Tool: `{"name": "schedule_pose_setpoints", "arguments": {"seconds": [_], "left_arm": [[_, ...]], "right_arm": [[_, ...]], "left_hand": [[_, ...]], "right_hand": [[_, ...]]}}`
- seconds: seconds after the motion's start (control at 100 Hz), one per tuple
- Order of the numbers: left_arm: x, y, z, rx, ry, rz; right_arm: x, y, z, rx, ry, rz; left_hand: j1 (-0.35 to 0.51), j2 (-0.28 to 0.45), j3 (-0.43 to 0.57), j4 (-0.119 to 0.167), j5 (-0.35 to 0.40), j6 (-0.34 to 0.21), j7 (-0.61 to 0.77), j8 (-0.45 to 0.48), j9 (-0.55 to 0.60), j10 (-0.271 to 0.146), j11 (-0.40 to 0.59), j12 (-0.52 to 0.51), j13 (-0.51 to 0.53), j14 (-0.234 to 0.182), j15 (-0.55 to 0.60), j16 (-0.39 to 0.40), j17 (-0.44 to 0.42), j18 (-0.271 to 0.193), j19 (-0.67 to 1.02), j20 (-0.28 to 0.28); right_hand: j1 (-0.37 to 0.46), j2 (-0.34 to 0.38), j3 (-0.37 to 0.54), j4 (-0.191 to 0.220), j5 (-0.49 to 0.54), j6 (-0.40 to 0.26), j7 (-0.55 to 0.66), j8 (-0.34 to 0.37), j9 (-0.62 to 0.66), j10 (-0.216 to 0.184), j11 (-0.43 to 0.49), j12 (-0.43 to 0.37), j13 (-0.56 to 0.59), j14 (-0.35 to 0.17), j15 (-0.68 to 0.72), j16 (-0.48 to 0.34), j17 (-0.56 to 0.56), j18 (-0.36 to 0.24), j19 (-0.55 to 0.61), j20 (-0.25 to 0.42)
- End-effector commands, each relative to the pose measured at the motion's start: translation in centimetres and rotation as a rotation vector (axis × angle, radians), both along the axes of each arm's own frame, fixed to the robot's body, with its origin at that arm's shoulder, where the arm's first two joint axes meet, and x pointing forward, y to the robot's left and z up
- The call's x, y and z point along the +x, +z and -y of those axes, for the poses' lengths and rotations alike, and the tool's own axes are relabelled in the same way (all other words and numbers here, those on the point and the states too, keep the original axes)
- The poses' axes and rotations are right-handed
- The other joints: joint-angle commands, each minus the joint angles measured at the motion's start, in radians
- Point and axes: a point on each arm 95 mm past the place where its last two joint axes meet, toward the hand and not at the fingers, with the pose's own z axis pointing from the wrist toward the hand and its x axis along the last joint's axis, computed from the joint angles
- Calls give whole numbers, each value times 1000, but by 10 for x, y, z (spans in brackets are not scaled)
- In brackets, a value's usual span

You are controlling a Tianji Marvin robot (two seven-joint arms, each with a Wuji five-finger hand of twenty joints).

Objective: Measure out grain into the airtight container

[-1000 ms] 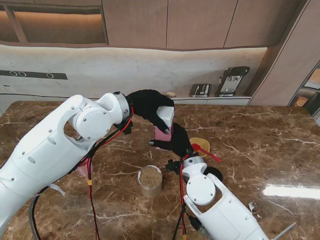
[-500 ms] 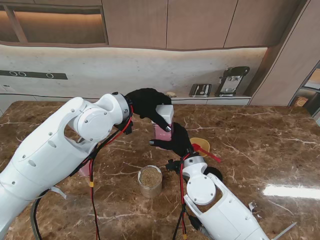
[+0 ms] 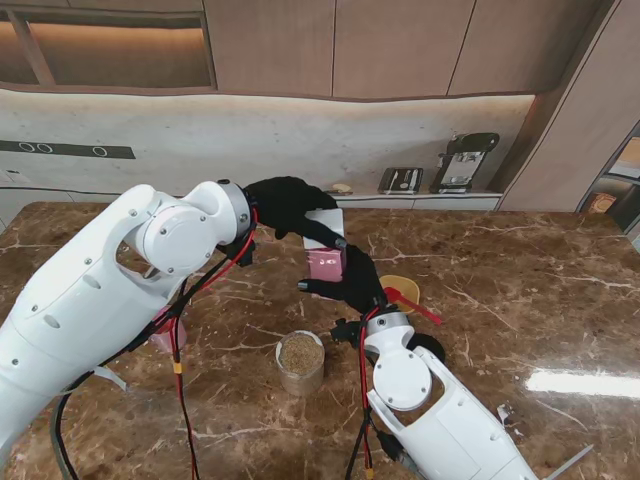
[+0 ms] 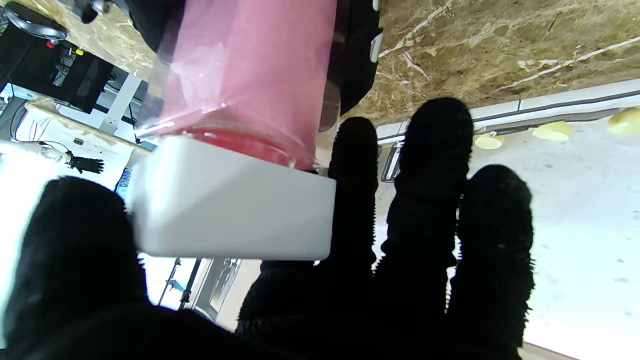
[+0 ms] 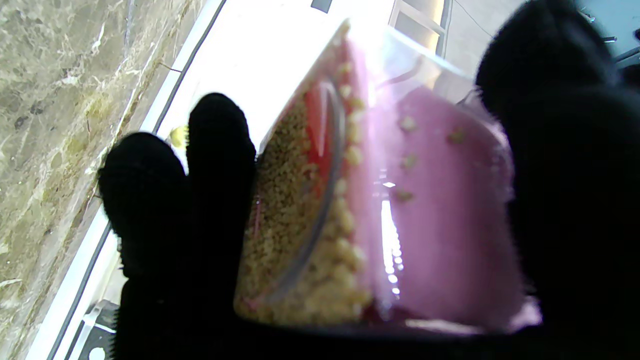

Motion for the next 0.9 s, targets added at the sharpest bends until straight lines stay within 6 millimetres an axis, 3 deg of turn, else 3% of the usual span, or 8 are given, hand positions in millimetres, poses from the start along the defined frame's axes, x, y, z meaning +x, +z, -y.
{"name": "schedule_pose_setpoints", "arguments": {"seconds": [0.0,0.35,0.72,0.78,0.83,0.84,0.86,0.89], "left_arm": [[-1,-5,-4,5,3,-11],[-4,1,-13,-80,34,-11],[-4,13,-30,-149,77,15],[-5,15,-33,-165,81,6],[-6,16,-35,-174,81,-6],[-6,17,-36,-176,81,-8],[-7,17,-37,-178,81,-11],[-7,18,-38,-181,83,-15]], "right_arm": [[1,4,-1,14,1,3],[0,3,-2,14,6,-1],[0,2,-2,10,7,-5],[0,1,-2,9,7,-6],[0,1,-2,8,9,-7],[0,1,-2,7,9,-8],[0,1,-2,6,11,-9],[0,1,-2,6,13,-11]], "left_hand": [[-44,47,-19,33,-44,-66,-40,-20,-55,-57,-28,-16,-53,17,-45,15,-51,-14,-37,17],[-133,108,-14,49,-125,-143,-243,-68,-396,-18,-242,-178,-250,29,-241,-49,-202,-7,-190,34],[-59,178,8,75,-120,-148,-287,-68,-442,-21,-266,-205,-325,21,-318,-86,-252,-7,-230,35],[13,187,38,140,-118,-150,-296,-62,-450,-21,-276,-206,-355,25,-344,-92,-284,16,-254,38],[9,129,262,357,-119,-154,-302,-55,-462,-25,-285,-202,-394,23,-375,-99,-336,32,-300,40],[-26,108,391,442,-118,-158,-301,-53,-466,-28,-287,-201,-406,19,-383,-101,-351,37,-312,41],[-78,66,628,506,-116,-162,-299,-49,-472,-32,-291,-199,-426,16,-397,-104,-375,49,-332,48],[-101,-16,934,442,-110,-175,-293,-43,-481,-41,-297,-196,-452,9,-416,-110,-408,60,-367,61]], "right_hand": [[216,252,284,1,132,-214,168,33,118,-107,176,39,52,-153,33,-5,-26,-95,-17,20],[215,251,284,1,133,-212,169,32,119,-106,177,39,53,-152,35,-4,-25,-95,-18,21],[215,251,285,0,134,-212,169,32,120,-106,178,39,54,-152,37,-3,-25,-95,-15,23],[215,251,285,0,134,-213,169,32,120,-106,178,39,55,-151,37,-3,-25,-95,-15,24],[213,252,285,0,134,-212,169,31,121,-106,179,39,56,-152,38,-3,-25,-97,-15,24],[212,251,285,0,134,-212,169,31,121,-106,179,39,56,-152,38,-3,-24,-97,-14,24],[212,251,285,0,134,-211,169,31,121,-105,179,39,57,-152,38,-3,-23,-98,-14,24],[212,252,285,0,134,-212,169,31,121,-106,179,39,57,-152,39,-3,-23,-98,-13,25]]}}
